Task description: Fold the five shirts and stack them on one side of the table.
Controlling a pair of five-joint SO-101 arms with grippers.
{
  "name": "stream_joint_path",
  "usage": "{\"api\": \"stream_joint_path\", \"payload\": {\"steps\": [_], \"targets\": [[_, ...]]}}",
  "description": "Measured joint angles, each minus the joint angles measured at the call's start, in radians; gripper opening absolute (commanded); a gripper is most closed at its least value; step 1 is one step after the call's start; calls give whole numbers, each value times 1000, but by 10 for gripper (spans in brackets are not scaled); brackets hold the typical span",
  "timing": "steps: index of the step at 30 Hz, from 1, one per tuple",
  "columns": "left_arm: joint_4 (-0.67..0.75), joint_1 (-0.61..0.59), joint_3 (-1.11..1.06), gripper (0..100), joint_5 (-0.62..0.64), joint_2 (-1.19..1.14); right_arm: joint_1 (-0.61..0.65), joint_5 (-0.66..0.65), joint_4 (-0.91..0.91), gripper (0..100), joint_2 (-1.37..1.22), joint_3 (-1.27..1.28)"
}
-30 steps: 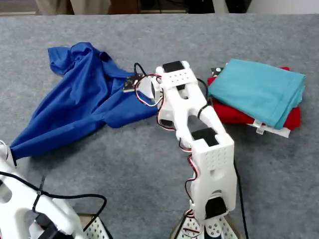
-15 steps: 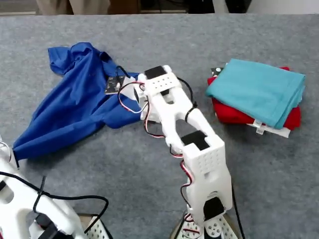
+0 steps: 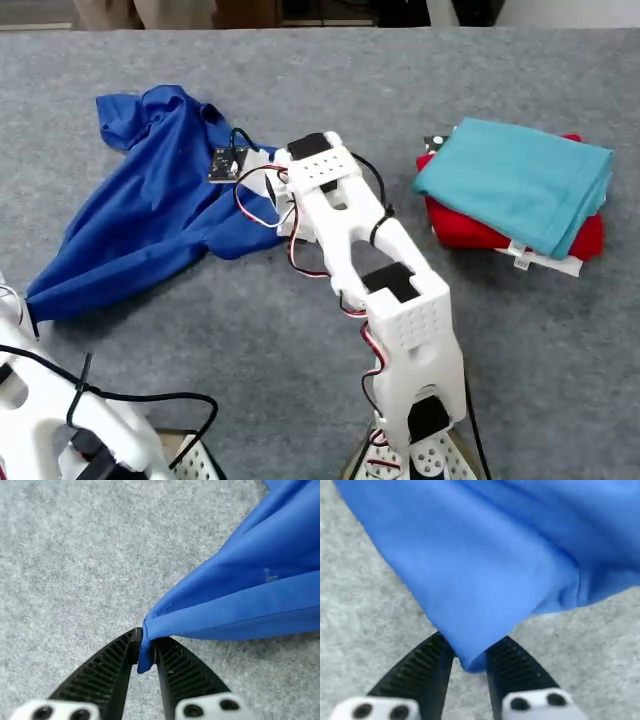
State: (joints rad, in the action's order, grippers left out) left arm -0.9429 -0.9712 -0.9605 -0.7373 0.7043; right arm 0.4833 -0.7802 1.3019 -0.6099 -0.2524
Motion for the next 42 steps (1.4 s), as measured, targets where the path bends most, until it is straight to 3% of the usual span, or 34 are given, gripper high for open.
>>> {"api": "stream_joint_path", "payload": {"steps": [7,12,17,23,30,38,42], "targets": [[0,0,0,19,0,0,0,0,112,2,0,-64],[2,0,0,19,6,0,0,0,316,2,0,-244],[81,29,28,19,150,0,0,69,460,2,23,-400],[112,147,207,19,400,0,0,152,463,2,192,-506],[112,170,540,19,695,0,-31,236,463,2,525,-799],[109,176,885,19,809,14,-175,381,282,2,712,-1022],[15,176,1053,20,810,17,-189,405,195,2,776,-1083]]}}
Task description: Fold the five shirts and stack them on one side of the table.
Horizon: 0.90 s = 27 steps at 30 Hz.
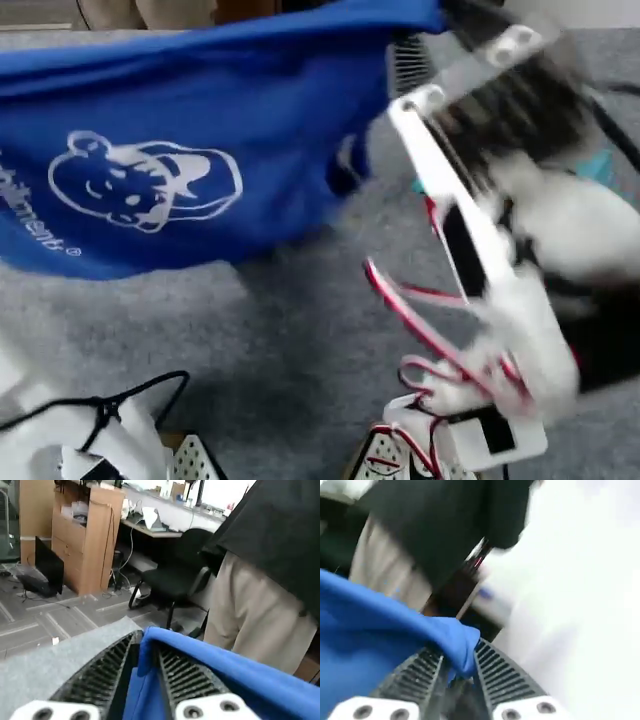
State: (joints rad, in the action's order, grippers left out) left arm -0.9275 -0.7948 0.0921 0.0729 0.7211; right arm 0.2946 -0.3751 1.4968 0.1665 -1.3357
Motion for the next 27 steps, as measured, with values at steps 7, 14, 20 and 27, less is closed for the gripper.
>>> {"api": "stream_joint_path", "payload": {"steps": [7,14,20,27], "targets": [[-301,0,269,19,0,0,-11,2,-37,2,118,-14],[-534,46,520,19,-91,6,-15,2,-26,2,213,-25],[-749,135,730,19,-183,17,-15,-11,95,2,267,-25],[-810,166,746,19,-189,11,-15,-31,160,2,267,-9]]}}
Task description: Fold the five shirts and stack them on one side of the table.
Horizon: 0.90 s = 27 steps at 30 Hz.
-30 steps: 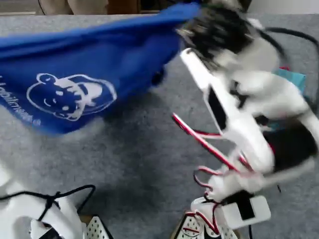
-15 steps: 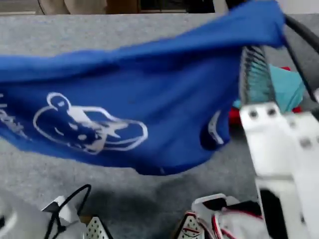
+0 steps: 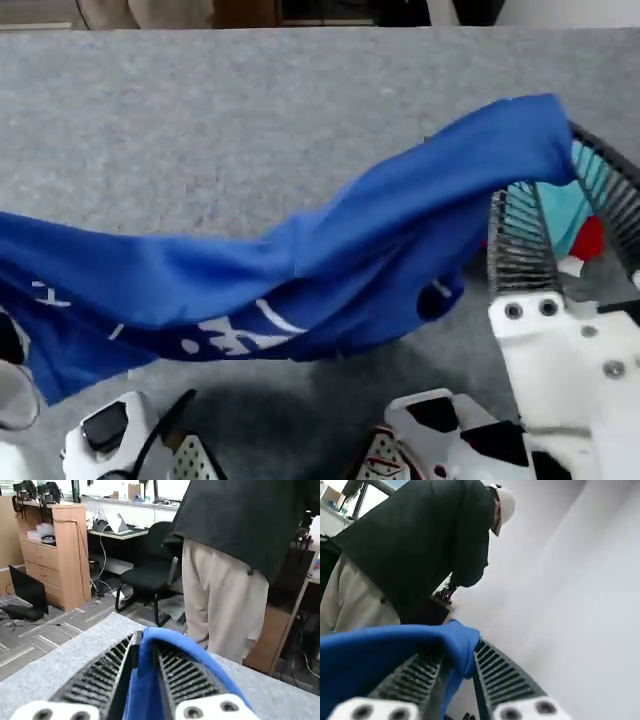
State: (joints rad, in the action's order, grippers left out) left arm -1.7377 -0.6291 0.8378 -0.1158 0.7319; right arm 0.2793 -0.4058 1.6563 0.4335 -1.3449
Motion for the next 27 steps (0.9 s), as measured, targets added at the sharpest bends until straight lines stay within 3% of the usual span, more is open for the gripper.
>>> {"api": "stream_joint_path", "payload": {"steps": [4,8,12,17,21,27], "targets": [[40,8,-164,19,0,2,0,0,-11,2,-49,144],[278,9,-505,19,52,-5,-2,0,-132,2,-167,351],[710,9,-931,21,129,-15,-2,0,-377,2,-292,545],[1392,78,-1404,19,176,-115,-2,0,-772,2,-493,753],[1768,127,-1453,19,163,-292,-3,0,-1030,2,-666,789],[1795,132,-1223,19,158,-658,-3,0,-1137,2,-842,752]]}}
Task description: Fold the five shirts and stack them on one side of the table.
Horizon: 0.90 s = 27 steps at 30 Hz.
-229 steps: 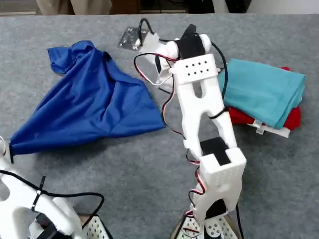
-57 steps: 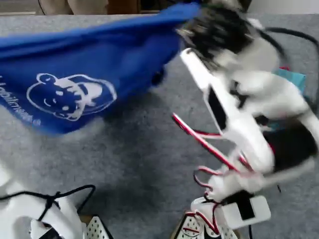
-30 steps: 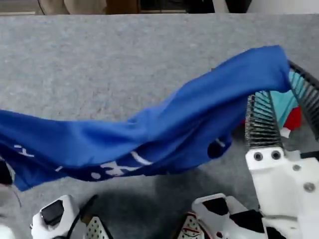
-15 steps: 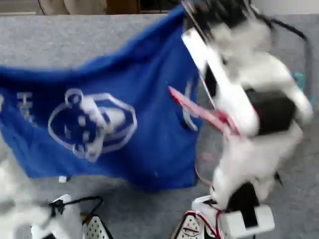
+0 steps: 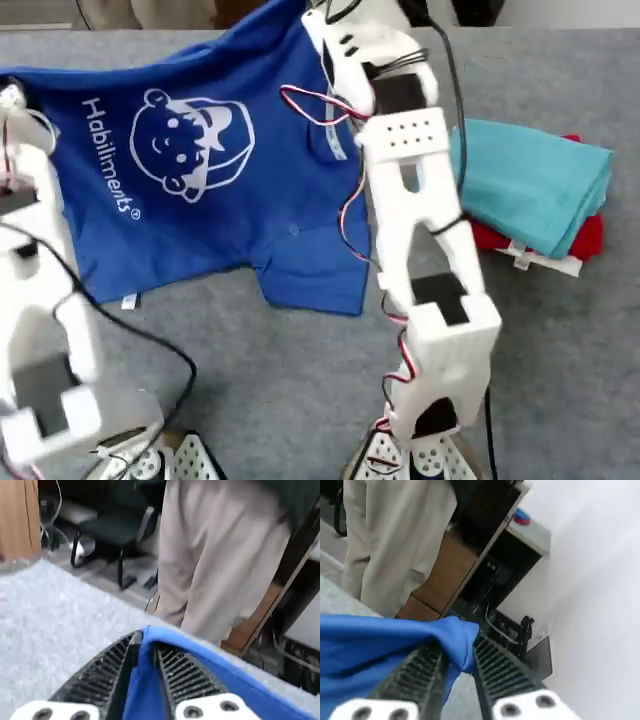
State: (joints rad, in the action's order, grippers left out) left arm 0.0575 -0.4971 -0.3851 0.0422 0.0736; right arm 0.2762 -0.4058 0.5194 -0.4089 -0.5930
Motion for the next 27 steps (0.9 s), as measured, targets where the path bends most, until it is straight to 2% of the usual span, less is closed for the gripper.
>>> {"api": "stream_joint_path", "payload": {"steps": [4,12,17,24,27], "targets": [[-86,0,140,19,0,-133,0,0,5,2,-48,-8],[-133,9,133,19,-21,-147,0,0,227,2,-78,-8],[-160,9,3,19,-137,-109,0,-3,439,2,-80,-46],[-397,32,-265,19,-330,138,0,-118,822,2,-77,-97],[-431,35,-391,19,-362,199,0,-164,977,2,-66,-97]]}}
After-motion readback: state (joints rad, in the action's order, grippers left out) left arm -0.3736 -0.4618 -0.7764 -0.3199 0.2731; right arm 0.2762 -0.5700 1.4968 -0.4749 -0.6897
